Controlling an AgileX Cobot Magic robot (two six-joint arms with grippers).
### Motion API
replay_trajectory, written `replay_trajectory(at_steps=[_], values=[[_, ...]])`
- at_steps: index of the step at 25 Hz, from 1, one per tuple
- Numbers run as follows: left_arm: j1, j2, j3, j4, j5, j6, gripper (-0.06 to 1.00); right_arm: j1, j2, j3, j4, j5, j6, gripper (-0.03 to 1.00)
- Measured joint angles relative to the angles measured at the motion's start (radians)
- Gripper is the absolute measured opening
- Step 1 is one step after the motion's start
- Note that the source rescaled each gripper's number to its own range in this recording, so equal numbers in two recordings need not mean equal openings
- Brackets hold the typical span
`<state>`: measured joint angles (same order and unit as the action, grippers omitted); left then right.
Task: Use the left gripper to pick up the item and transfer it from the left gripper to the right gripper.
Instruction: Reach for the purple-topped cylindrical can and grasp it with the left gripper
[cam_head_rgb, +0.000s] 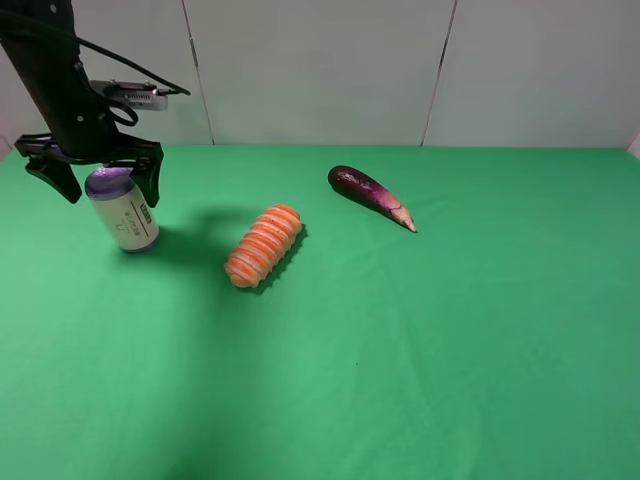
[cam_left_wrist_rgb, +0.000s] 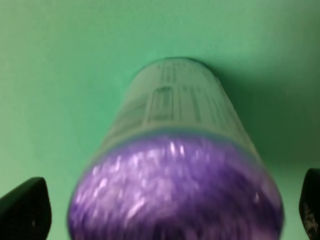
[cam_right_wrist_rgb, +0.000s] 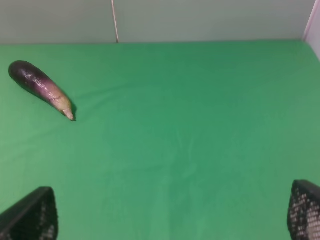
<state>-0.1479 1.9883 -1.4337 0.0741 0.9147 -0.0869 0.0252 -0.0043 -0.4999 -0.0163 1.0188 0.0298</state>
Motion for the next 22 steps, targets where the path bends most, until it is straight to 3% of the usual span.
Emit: replay_trajectory(at_steps=[11,14,16,18,20,21,22], values=[[0.0,0.025,0.001,0.0,-0.033,0.0,1.0,0.0,0.0,0.0,0.0,0.0,0.0,1.0],[0.0,0.025,0.001,0.0,-0.033,0.0,0.9,0.0,0.0,0.0,0.0,0.0,0.0,1.0],[0.0,0.025,0.001,0.0,-0.033,0.0,0.74,0.0,0.0,0.0,0.0,0.0,0.0,1.0],[0.0,0.025,0.001,0.0,-0.033,0.0,0.5,0.0,0.0,0.0,0.0,0.0,0.0,1.0],[0.0,0.025,0.001,0.0,-0.033,0.0,0.13,0.0,0.0,0.0,0.0,0.0,0.0,1.0],[0.0,0.025,0.001,0.001,-0.033,0.0,0.0,0.0,0.0,0.0,0.0,0.0,0.0,1.0],[0.0,0.025,0.001,0.001,-0.033,-0.008,0.0,0.0,0.0,0.0,0.0,0.0,0.0,1.0]])
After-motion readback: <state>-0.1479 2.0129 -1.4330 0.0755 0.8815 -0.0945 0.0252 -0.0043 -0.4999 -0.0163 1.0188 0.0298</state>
